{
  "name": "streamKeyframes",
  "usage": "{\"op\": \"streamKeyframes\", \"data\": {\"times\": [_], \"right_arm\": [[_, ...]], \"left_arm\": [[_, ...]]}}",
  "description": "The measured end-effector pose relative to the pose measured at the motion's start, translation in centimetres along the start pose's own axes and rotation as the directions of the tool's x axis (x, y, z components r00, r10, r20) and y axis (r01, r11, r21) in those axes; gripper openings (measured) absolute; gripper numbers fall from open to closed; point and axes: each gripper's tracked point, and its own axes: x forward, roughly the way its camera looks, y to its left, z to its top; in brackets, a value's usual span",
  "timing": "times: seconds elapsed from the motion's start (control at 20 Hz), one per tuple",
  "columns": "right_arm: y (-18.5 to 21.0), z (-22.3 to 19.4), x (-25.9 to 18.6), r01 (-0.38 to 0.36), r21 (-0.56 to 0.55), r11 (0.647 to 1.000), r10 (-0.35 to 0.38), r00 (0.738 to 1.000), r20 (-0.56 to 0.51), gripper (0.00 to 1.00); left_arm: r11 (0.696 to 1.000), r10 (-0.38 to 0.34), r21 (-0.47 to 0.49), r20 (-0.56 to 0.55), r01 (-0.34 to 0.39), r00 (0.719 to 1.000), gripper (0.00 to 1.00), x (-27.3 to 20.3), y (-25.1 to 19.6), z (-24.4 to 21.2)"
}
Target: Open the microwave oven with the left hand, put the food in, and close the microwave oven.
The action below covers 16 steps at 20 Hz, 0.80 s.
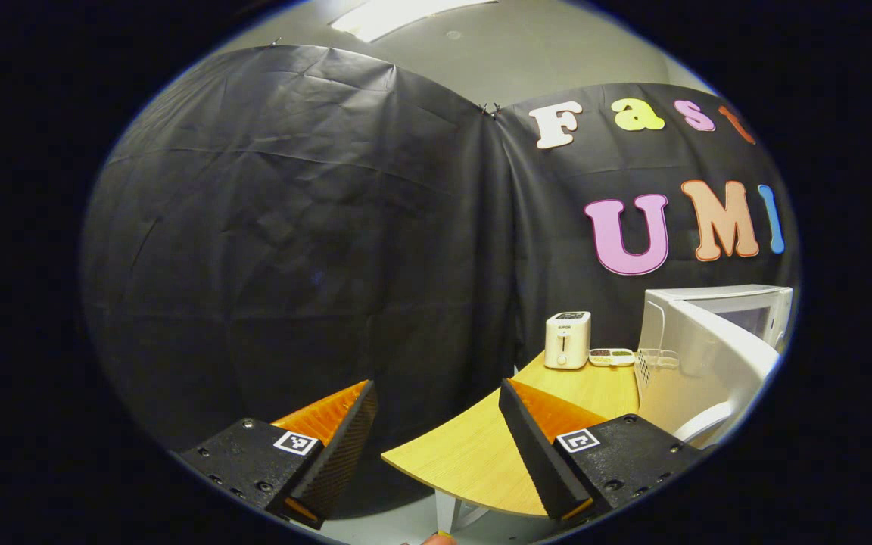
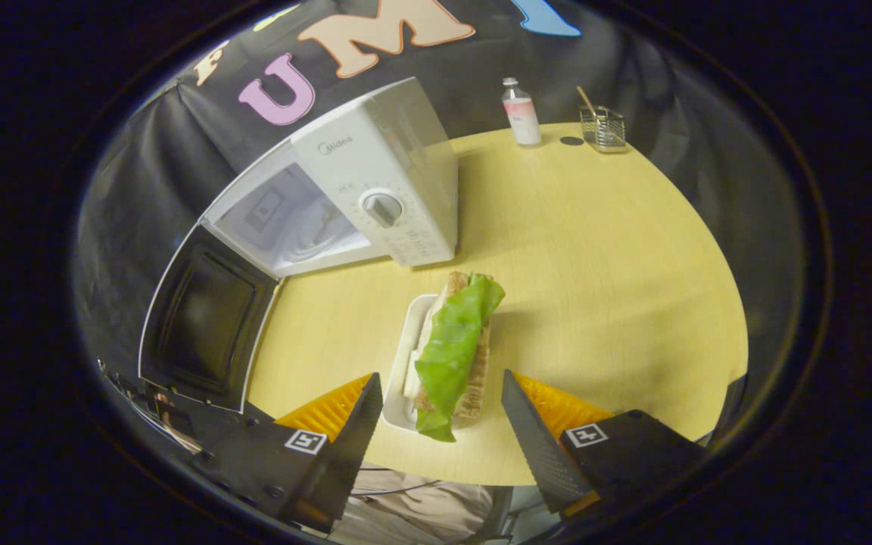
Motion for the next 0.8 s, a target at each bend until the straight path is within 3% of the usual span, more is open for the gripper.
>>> {"op": "streamKeyframes", "data": {"times": [0.05,0.2,0.25,0.35,0.4,0.45,0.55,0.6,0.65,0.7,0.75,0.8], "right_arm": [[0.2,-0.1,0.4,-0.002,0.003,1.000,0.002,1.000,-0.006,0.89],[-0.7,0.1,1.3,0.038,-0.001,0.999,-0.038,0.999,-0.018,0.80],[-0.8,0.1,1.6,0.043,0.005,0.999,-0.043,0.999,-0.024,0.85],[-0.9,-0.1,2.4,0.043,0.012,0.999,-0.043,0.998,-0.040,0.86],[-0.6,-0.4,2.7,0.032,0.030,0.999,-0.031,0.998,-0.055,0.75],[-0.5,-0.5,2.7,0.033,0.043,0.999,-0.031,0.997,-0.068,0.52],[0.1,-0.3,2.5,0.003,0.075,0.997,0.001,0.998,-0.059,0.41],[0.2,-0.2,2.4,0.001,0.075,0.997,0.003,0.999,-0.051,0.40],[0.3,-0.3,2.2,0.005,0.068,0.998,-0.003,0.999,-0.037,0.31],[0.5,-0.2,2.0,0.005,0.065,0.998,-0.004,1.000,-0.024,0.31],[0.9,-0.1,1.6,-0.001,0.068,0.998,0.001,1.000,-0.004,0.37],[1.5,0.2,1.0,-0.009,0.069,0.998,0.008,1.000,0.024,0.31]], "left_arm": [[1.000,-0.005,-0.004,0.007,0.005,1.000,0.99,0.1,-0.2,0.1],[1.000,-0.016,-0.015,0.020,0.016,1.000,0.99,-0.3,-0.7,0.3],[1.000,-0.021,-0.018,0.027,0.021,0.999,0.99,-0.5,-0.9,0.6],[0.999,-0.031,-0.024,0.045,0.032,0.998,0.99,-0.8,-1.3,1.3],[0.999,-0.038,-0.028,0.053,0.039,0.998,0.99,-0.9,-1.6,1.5],[0.998,-0.044,-0.031,0.060,0.046,0.997,0.99,-1.1,-1.8,1.5],[0.998,-0.053,-0.035,0.066,0.055,0.996,0.99,-1.1,-2.0,1.6],[0.998,-0.057,-0.038,0.063,0.059,0.996,0.99,-1.0,-2.1,1.6],[0.997,-0.058,-0.041,0.054,0.061,0.997,0.99,-1.1,-2.2,1.2],[0.997,-0.057,-0.043,0.048,0.059,0.997,0.99,-1.2,-2.1,0.9],[0.997,-0.056,-0.046,0.042,0.058,0.998,0.99,-1.4,-2.0,0.7],[0.997,-0.054,-0.048,0.040,0.056,0.998,0.99,-1.6,-1.8,0.6]]}}
